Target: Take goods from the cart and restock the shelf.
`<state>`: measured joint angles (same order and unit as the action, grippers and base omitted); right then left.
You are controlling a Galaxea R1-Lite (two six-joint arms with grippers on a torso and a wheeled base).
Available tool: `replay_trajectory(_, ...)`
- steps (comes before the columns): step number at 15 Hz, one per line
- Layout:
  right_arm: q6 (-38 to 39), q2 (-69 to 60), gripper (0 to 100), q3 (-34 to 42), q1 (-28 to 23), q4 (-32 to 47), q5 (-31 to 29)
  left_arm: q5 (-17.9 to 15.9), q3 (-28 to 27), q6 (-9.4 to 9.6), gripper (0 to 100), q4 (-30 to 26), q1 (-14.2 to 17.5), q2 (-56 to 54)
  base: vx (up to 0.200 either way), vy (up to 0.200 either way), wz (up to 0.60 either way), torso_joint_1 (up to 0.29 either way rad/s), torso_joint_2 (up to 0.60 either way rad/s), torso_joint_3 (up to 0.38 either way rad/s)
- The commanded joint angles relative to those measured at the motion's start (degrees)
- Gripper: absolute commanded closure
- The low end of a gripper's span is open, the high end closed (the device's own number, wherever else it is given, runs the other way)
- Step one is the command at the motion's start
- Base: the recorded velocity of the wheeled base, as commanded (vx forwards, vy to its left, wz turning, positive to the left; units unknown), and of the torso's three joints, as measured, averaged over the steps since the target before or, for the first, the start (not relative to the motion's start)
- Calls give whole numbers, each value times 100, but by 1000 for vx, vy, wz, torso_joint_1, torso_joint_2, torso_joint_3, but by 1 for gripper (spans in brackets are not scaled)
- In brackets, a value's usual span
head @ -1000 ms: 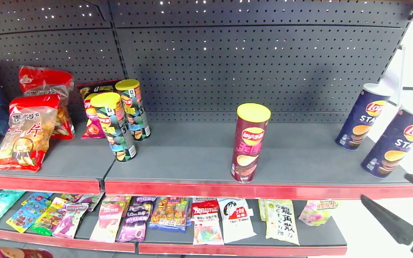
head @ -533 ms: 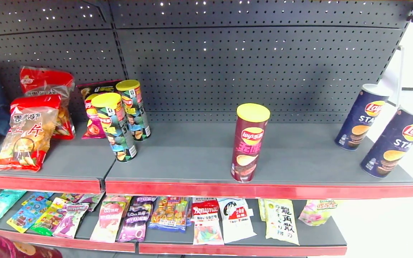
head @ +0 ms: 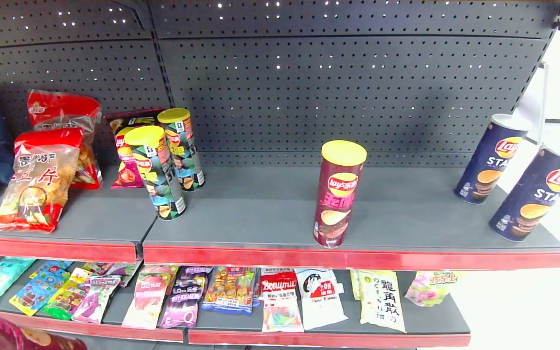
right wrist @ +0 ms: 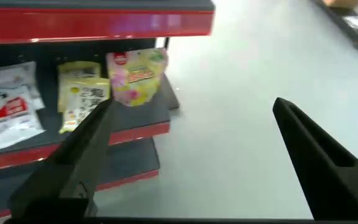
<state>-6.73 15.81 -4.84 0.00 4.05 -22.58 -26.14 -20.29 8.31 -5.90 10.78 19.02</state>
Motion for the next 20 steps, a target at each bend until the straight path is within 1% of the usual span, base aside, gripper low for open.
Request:
replay_trajectory(1, -39, -957, 0, 194, 809, -132, 1010, -5, -2, -5, 100, 1, 3, -65, 0, 0, 0, 0, 0, 0)
replay_trajectory(2, -39, -1027, 0, 299, 1037, -361, 1352, -49, 16, -5, 100, 1, -5, -82, 0, 0, 0, 0, 0, 0)
replay_trajectory(3, -30, -1010, 0, 431, 967, -686, 1519, -93, 16, -5, 100, 1, -5, -109, 0, 0, 0, 0, 0, 0)
replay_trajectory(4, 40, -1010, 0, 484, 993, -835, 1880, -111, 16, -5, 100, 1, -5, -118, 0, 0, 0, 0, 0, 0)
replay_trajectory(5, 66, -1010, 0, 484, 993, -783, 2372, -111, 25, -14, 100, 1, -5, -135, 0, 0, 0, 0, 0, 0)
replay_trajectory(6, 110, -1010, 0, 484, 993, -765, 2574, -111, 25, -40, 100, 1, -5, -144, 0, 0, 0, 0, 0, 0)
replay_trajectory(7, 58, -1010, 0, 484, 993, -748, 2908, -111, 25, -84, 100, 1, -5, -135, 0, 0, 0, 0, 0, 0)
replay_trajectory(8, 137, -966, 0, 466, 888, -686, 2803, -111, 51, -93, 100, 1, -5, -170, 0, 0, 0, 0, 0, 0)
replay_trajectory(9, 392, -992, 0, 484, 729, -501, 2574, -102, 77, -93, 100, 1, 3, -205, 0, 0, 0, 0, 0, 0)
replay_trajectory(10, 620, -992, 0, 475, 729, -378, 2240, -93, 104, -119, 100, -8, 3, -258, 0, 0, 0, 0, 0, 0)
replay_trajectory(12, 629, -1001, 0, 475, 668, -387, 2196, -76, 130, -119, 100, -8, 3, -276, 0, 0, 0, 0, 0, 0)
replay_trajectory(14, 611, -852, 0, 475, -88, -387, 2214, -76, 104, -119, 100, 1, 3, -223, 0, 0, 0, 0, 0, 0)
replay_trajectory(15, 611, -878, 0, 475, -185, -396, 2231, -76, 112, -119, 100, 1, 3, -223, 0, 0, 0, 0, 0, 0)
replay_trajectory(16, 611, -1124, 0, 475, -167, -387, 2231, -76, 130, -119, 100, -8, 3, -232, 0, 0, 0, 0, 0, 0)
replay_trajectory(18, 620, -1537, 0, 475, 44, -396, 2266, -85, 148, -119, 100, -8, 3, -258, 0, 0, 0, 0, 0, 0)
replay_trajectory(20, 594, -1564, 0, 475, 26, -396, 2275, -85, 139, -119, 100, -8, 3, -276, 0, 0, 0, 0, 0, 0)
